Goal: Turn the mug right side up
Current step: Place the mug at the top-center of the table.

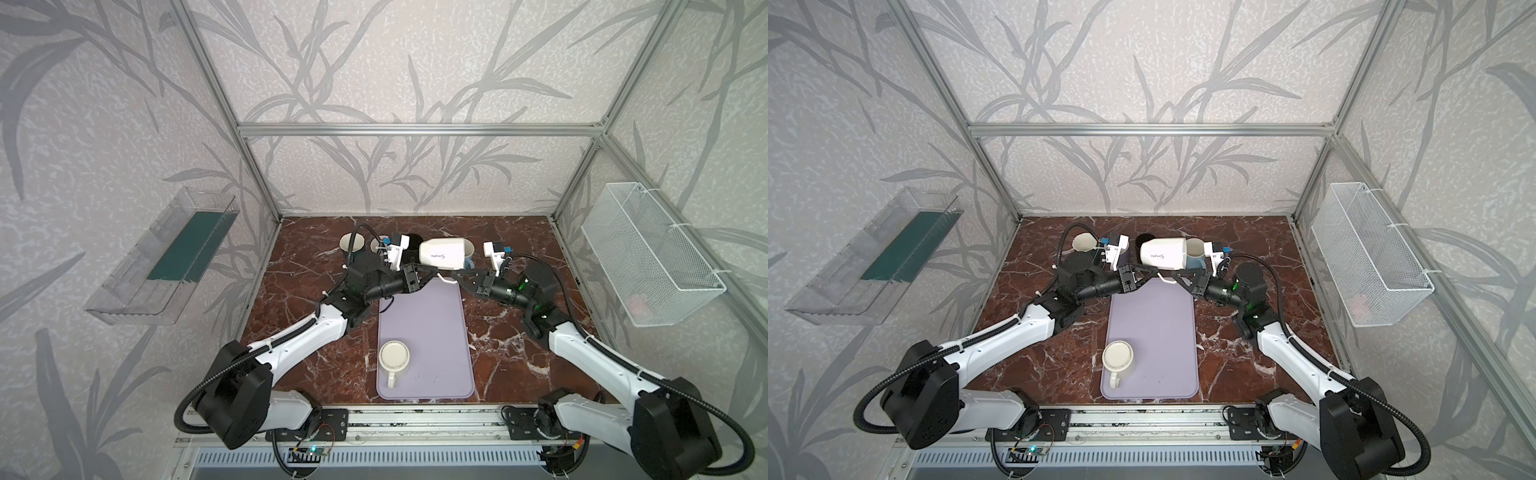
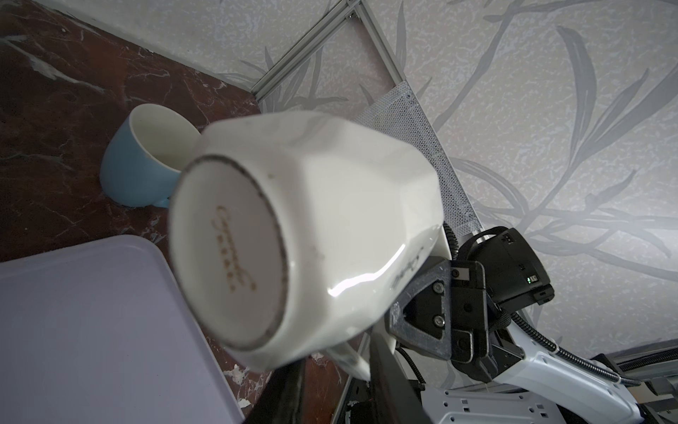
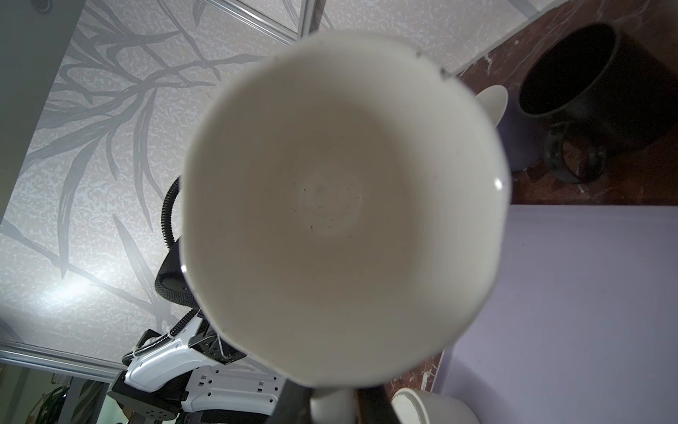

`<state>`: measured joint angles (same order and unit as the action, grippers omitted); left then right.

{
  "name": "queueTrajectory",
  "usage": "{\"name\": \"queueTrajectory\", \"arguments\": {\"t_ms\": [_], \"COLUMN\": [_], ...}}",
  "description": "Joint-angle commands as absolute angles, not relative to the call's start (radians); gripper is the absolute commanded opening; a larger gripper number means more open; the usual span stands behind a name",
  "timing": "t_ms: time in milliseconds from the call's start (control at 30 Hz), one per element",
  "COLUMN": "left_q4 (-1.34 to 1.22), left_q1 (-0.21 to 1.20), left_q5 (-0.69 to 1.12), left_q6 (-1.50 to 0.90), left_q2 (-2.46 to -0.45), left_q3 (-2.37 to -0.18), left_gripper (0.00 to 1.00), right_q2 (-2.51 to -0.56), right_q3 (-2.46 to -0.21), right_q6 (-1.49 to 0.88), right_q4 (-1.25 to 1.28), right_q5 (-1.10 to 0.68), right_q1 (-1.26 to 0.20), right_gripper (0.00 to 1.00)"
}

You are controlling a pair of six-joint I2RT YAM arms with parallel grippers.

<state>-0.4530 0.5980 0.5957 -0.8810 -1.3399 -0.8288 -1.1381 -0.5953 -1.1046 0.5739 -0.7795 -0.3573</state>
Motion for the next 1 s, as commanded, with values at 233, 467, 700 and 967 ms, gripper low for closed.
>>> {"name": "queueTrajectory", "arguments": {"t_ms": [233,467,700,967], "left_q4": [-0.538,-0.483,-0.393,-0.223], "left_q1": [0.586,0.578,0.569,0.552], "left_q5": [0.594,0.579,0.560,0.494], "left_q6": [-0.864,-0.834,-0.790,-0.702], "left_q2": [-1.287,-1.260,-1.226,-1.123], "left_q3": [-0.816,-0.817,-0.820,-0.812], "left_gripper": [0.31,0.32,0.31,0.32], "right_q2": [-1.123,-1.149,-1.174,-1.189], "right_q3": [-0.555,-0.557,-0.566,-0.730], "right_q6": [-1.088,-1.040,-0.939,-0.681], "right_q4": [0.588,0.529,0.436,0.097], "right_q5": [-0.806,-0.810,-0.774,-0.645], "right_q1": [-0.359,-0.365,-0.391,-0.446], "right_gripper": [0.00,0.00,0.00,0.00]}}
